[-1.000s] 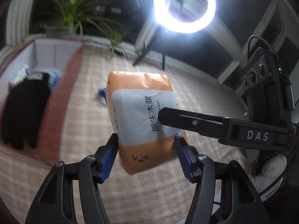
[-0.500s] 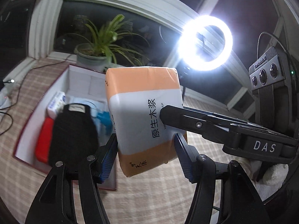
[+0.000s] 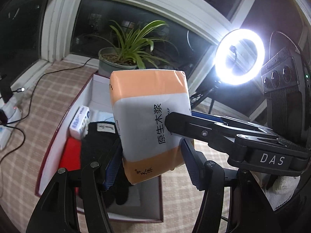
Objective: Organize soft objects
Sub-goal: 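Lower the tissue package into the box and open both grippers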
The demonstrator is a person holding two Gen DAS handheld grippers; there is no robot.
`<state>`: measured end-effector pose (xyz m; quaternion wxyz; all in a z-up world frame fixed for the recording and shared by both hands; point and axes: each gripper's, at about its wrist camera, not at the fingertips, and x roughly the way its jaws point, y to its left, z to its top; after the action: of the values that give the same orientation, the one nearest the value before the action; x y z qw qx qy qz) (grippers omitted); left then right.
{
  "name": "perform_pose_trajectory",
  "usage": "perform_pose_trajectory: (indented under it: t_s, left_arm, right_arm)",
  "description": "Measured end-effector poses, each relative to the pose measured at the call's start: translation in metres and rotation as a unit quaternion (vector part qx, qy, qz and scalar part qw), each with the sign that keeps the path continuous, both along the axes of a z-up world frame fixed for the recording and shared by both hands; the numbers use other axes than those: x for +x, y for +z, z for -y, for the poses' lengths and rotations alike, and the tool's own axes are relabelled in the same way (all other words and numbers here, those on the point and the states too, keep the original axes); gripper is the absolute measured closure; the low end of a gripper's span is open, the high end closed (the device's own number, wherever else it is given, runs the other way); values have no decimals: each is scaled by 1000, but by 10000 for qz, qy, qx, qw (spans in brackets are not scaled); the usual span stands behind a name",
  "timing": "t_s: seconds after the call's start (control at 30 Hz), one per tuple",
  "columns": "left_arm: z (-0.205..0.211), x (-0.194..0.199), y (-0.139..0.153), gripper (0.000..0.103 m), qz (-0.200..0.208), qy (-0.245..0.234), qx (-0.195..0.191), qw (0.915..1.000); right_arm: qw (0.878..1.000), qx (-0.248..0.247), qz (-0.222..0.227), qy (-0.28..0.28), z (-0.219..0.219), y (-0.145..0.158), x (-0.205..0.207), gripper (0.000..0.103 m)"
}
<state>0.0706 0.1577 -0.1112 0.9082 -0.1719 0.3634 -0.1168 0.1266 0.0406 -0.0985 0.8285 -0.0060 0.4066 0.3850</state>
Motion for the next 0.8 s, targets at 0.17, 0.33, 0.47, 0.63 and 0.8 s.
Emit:
perform_pose_trajectory:
  t_s: [0.17, 0.33, 0.47, 0.63, 0.8]
  left_arm:
    - [-5, 16, -7, 44, -145, 33, 124, 9998]
    - [-8, 28, -9, 44, -196, 91, 223, 9995]
    - [-10, 36, -12, 44, -219, 140, 295, 9992]
    - [-10, 41, -15, 44, -254, 194, 341, 9989]
    - [-18, 45, -18, 45, -285, 388, 392, 9981]
  right_arm:
    - [9997, 69, -249, 29, -7, -12, 24, 65]
    - [9991, 111, -415, 38, -11, -21, 41, 65]
    - [9992, 76, -401, 49, -14, -24, 47, 65]
    - [9992, -49, -388, 31, -17, -28, 53, 65]
    - [9992, -116, -377, -57, -15, -31, 56, 65]
